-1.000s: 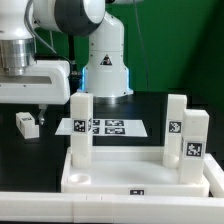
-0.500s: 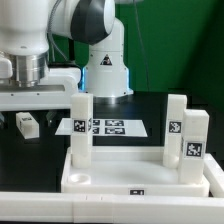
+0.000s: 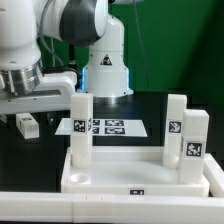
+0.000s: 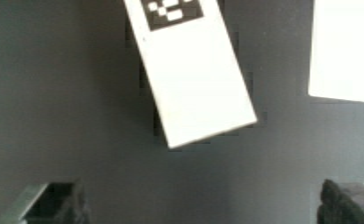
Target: Assemble desk
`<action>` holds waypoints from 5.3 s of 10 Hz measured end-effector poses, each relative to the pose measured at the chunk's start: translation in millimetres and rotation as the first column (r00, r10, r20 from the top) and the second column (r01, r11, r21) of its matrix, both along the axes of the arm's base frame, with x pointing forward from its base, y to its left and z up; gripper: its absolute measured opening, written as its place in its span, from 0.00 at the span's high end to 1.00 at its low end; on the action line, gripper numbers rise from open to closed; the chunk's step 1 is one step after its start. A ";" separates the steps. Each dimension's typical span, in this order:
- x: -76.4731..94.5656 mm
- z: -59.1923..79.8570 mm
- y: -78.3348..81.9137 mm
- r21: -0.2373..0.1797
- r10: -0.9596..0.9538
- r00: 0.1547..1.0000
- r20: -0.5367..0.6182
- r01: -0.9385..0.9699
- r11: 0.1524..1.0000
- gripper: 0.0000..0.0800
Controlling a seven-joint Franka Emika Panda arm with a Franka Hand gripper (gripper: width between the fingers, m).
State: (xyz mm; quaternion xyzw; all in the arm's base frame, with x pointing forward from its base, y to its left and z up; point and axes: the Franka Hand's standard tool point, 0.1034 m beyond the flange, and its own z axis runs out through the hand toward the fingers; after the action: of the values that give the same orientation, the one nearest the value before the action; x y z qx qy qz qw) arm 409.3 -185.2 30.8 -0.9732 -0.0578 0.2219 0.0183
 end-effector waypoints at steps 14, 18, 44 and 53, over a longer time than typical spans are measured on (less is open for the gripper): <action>-27.6 -20.9 -12.6 -0.063 -0.016 0.906 -0.424 -0.012 0.998 0.19; -24.7 -9.9 -13.4 -0.064 -0.046 0.844 -0.535 0.014 0.998 0.19; -16.9 5.4 -20.9 0.030 0.059 0.888 -0.456 -0.052 0.998 0.64; 19.6 75.1 -14.6 0.091 0.126 0.956 -0.266 -0.105 0.990 0.64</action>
Offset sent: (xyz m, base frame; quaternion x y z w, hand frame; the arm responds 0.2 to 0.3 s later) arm -0.0179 -0.0309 -0.0098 -0.0738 -0.2209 0.0132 0.9724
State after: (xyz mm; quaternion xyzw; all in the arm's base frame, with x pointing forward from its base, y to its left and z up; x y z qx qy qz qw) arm 429.0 -199.9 105.9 -0.9273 -0.1197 0.3512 0.0498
